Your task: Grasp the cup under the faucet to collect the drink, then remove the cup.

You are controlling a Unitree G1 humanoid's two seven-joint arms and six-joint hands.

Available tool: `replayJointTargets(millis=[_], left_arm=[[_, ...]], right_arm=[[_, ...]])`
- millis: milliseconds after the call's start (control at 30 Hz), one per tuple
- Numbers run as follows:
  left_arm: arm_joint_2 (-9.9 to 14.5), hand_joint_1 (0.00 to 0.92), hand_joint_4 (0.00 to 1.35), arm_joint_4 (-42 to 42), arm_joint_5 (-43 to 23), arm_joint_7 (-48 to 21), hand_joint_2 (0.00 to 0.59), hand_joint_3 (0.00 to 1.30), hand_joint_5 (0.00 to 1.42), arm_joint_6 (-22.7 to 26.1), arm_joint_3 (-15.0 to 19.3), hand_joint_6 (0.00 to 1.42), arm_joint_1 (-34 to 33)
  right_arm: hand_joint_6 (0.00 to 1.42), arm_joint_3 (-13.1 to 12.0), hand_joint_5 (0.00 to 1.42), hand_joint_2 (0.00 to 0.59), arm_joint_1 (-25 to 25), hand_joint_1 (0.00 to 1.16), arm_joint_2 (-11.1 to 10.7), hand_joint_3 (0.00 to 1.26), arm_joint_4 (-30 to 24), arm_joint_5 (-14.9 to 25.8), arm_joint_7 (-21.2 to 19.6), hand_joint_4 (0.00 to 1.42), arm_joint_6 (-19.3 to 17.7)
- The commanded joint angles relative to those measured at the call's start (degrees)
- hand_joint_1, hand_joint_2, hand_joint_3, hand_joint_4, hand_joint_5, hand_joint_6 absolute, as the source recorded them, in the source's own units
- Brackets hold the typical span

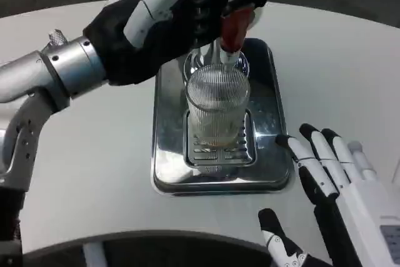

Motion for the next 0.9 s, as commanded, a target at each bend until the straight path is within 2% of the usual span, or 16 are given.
replayJointTargets(millis=[33, 433, 600, 767, 900], left_arm=[[1.3, 0.0, 0.0, -3.4, 4.2, -1.6, 0.074, 0.0, 0.02, -6.0, -1.3, 0.01, 2.0], [3.9, 0.0, 0.0, -8.0, 12.3, -0.3, 0.076, 0.0, 0.01, -18.3, -1.6, 0.0, 4.9], [5.8, 0.0, 0.0, -9.2, 18.4, 1.1, 0.081, 0.0, 0.01, -26.1, -2.7, 0.0, 5.2], [6.9, 0.0, 0.0, -9.4, 22.0, 2.1, 0.099, 0.0, 0.01, -30.5, -3.5, 0.0, 5.3], [7.8, 0.0, 0.0, -9.6, 23.2, 2.3, 0.113, 0.0, 0.01, -31.7, -4.1, 0.0, 5.4]], right_arm=[[0.0, 0.7, 0.0, 0.453, 0.2, 0.5, 0.4, 0.12, 0.3, 0.3, -0.2, 0.02, 0.3], [0.0, 1.0, 0.0, 0.446, -0.2, 0.49, 0.4, 0.12, 1.1, 0.7, -0.2, 0.03, 0.7], [0.0, 0.7, 0.0, 0.445, -0.4, 0.49, 0.3, 0.12, 1.1, 1.0, -0.2, 0.03, 0.9], [0.0, 0.7, 0.0, 0.445, -0.3, 0.49, 0.2, 0.12, 1.1, 1.2, -0.4, 0.03, 1.1], [0.0, 0.7, 0.0, 0.445, 0.0, 0.49, 0.2, 0.12, 1.2, 1.3, -0.5, 0.03, 1.2]])
